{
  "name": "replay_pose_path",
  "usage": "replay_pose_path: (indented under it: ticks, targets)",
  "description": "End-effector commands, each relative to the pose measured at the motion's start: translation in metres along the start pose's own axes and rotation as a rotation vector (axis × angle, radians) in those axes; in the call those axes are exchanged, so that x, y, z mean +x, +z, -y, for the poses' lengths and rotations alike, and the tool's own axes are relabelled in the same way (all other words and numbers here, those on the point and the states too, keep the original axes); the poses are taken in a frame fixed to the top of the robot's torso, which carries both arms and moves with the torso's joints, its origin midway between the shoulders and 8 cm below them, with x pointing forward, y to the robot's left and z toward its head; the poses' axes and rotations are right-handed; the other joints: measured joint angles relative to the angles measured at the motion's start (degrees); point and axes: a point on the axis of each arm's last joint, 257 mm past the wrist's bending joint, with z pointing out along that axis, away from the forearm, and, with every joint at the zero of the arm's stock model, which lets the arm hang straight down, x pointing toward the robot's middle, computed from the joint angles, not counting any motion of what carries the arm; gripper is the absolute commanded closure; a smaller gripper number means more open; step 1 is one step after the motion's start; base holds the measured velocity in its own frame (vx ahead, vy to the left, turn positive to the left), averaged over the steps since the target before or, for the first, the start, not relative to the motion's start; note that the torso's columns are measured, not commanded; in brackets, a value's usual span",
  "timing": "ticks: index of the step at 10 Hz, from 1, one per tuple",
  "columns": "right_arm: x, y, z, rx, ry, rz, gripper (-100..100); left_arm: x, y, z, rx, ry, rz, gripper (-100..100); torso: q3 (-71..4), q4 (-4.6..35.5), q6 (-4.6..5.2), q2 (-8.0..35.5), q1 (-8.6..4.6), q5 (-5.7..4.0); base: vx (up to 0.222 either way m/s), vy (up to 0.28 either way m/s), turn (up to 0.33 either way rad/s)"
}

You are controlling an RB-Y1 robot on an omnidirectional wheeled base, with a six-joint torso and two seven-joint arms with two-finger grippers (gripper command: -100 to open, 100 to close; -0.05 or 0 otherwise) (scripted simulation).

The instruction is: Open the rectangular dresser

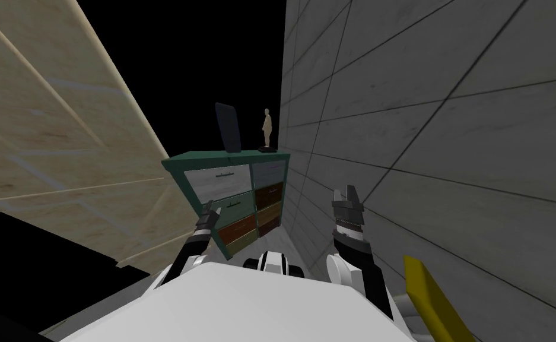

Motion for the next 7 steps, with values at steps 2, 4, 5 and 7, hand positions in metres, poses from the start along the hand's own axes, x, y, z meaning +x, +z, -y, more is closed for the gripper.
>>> replay_pose_path:
  ticks: [2,4,5,7]
  targets:
    - [0.0,0.0,0.0,0.0,0.0,0.0,0,-0.012,-0.023,-0.033,-0.052,-0.091,0.1,-100,0.0,0.0,0.0,0.0,0.03,0.01,0.112,-0.13,0.044]
    - [0.0,0.0,0.0,0.0,0.0,0.0,0,-0.009,-0.031,-0.045,-0.068,-0.137,0.141,-100,0.1,0.0,-0.01,0.1,0.28,0.08,0.052,-0.06,0.025]
    - [0.0,0.0,0.0,0.0,0.0,0.0,0,-0.007,-0.035,-0.049,-0.074,-0.156,0.157,-100,0.1,0.0,-0.02,0.2,0.23,0.07,0.028,-0.038,0.018]
    - [0.0,0.0,0.0,0.0,0.0,0.0,0,-0.007,-0.034,-0.05,-0.074,-0.158,0.159,-100,0.0,0.0,-0.01,0.1,0.12,0.03,0.012,-0.017,0.004]
